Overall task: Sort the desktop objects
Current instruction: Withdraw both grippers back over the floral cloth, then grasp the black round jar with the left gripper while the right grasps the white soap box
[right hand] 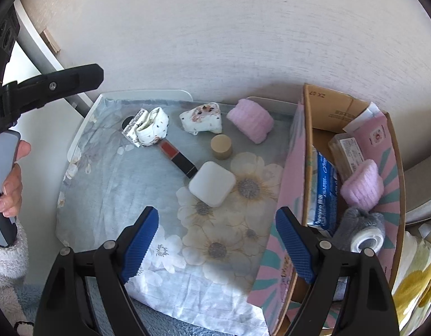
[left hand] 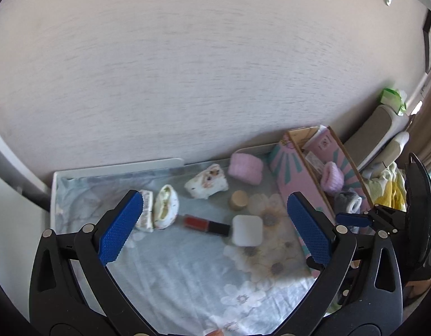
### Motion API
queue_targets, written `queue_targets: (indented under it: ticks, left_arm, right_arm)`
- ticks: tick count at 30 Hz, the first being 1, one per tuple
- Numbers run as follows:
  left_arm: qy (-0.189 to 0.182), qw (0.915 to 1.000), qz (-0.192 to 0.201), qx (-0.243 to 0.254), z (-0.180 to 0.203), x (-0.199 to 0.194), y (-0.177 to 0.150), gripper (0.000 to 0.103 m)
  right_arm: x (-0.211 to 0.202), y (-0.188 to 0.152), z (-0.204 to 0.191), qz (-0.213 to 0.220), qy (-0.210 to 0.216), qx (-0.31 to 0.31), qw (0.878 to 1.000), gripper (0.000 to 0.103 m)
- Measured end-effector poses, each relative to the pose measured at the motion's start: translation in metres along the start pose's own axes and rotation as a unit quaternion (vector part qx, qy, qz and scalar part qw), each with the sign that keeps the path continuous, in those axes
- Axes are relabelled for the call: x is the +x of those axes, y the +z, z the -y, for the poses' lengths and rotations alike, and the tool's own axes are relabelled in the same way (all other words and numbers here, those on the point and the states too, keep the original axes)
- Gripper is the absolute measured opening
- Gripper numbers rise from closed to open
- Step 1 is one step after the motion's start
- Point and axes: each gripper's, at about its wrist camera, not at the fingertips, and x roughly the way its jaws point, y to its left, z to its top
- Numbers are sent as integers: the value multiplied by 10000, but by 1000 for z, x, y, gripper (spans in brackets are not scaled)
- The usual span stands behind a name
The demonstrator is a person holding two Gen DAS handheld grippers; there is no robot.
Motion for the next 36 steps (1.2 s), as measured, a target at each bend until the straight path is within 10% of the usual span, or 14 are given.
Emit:
queue_targets:
  ticks: [20,36]
  left_arm:
    - [697,9964,-76,-476,-98,-1,-49,103]
    - [733,9944,-505,-573,-134,83,-77,100]
  right_arm:
    - [23,2,-26,-4,-52,52,10000,83]
    - [103,-10,-29,-480,-75,713,9963,83]
